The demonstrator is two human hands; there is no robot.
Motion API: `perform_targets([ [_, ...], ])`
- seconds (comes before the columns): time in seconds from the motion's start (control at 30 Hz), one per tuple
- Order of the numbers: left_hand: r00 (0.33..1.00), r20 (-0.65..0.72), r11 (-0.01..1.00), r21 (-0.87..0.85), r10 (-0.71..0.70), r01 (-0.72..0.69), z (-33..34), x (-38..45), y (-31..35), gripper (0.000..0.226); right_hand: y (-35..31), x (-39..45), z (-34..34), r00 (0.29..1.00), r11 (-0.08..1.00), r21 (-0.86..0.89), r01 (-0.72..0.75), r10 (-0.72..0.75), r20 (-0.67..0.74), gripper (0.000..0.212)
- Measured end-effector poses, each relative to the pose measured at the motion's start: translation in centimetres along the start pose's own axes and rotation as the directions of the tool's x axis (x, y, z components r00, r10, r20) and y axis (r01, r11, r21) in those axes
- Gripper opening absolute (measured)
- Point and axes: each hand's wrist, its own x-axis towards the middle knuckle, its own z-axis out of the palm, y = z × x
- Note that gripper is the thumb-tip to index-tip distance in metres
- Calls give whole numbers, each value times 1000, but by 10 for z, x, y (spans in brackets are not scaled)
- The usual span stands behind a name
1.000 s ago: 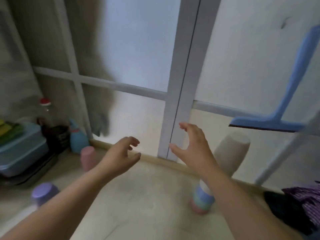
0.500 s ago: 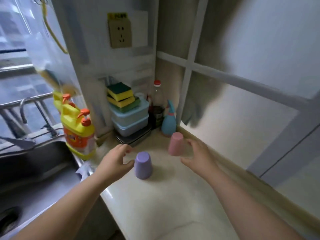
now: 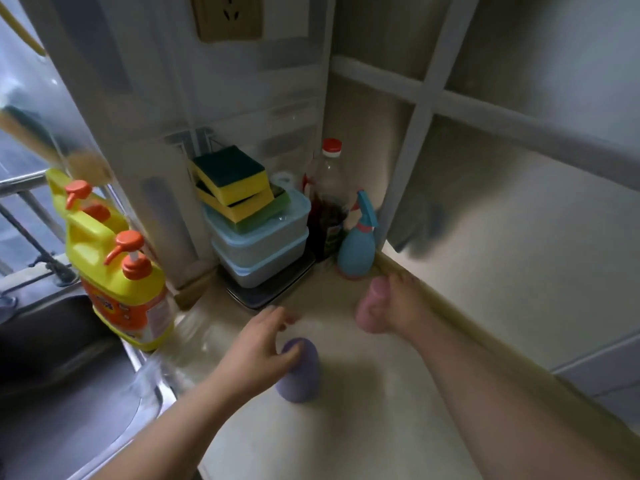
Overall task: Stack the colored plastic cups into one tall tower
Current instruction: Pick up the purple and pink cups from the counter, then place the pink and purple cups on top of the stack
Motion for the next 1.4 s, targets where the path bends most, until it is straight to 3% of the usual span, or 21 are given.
perform_targets([
  [0.1,1000,4,1000,-12,-15,15,7,7,-6,36,1,11,14,999,998,58,-33,31,34,69],
  [0.3,999,39,1000,-17,-22,22,10,9,-1,37,2,8,10,999,983,181,-41,44,-15,58],
  [0.5,993,105,998,-28,-51,54,13,3,5,49,-6,-21,-24,990,950,297,91,-53,-134,65],
  [0.77,980,130,988,-12,-152,155,39,-6,-3,56,1,-70,-27,983,933,334,138,-88,-161,66],
  [0.9,988,96,992,9,-122,122,40,-7,13,56,12,-100,-38,980,938,327,116,-54,-191,63],
  [1.03,997,75,998,-63,23,-18,33,10,78,58,33,-149,-94,956,930,349,112,-5,-293,65],
  [1.13,974,76,969,-141,213,-201,33,28,160,65,61,-202,-158,903,929,358,94,72,-423,66],
  [1.27,889,95,872,-266,448,-411,48,30,279,70,106,-282,-237,789,945,327,-2,202,-580,68],
  [1.4,809,103,776,-374,579,-507,69,14,384,70,152,-358,-282,639,925,366,-106,345,-687,72],
])
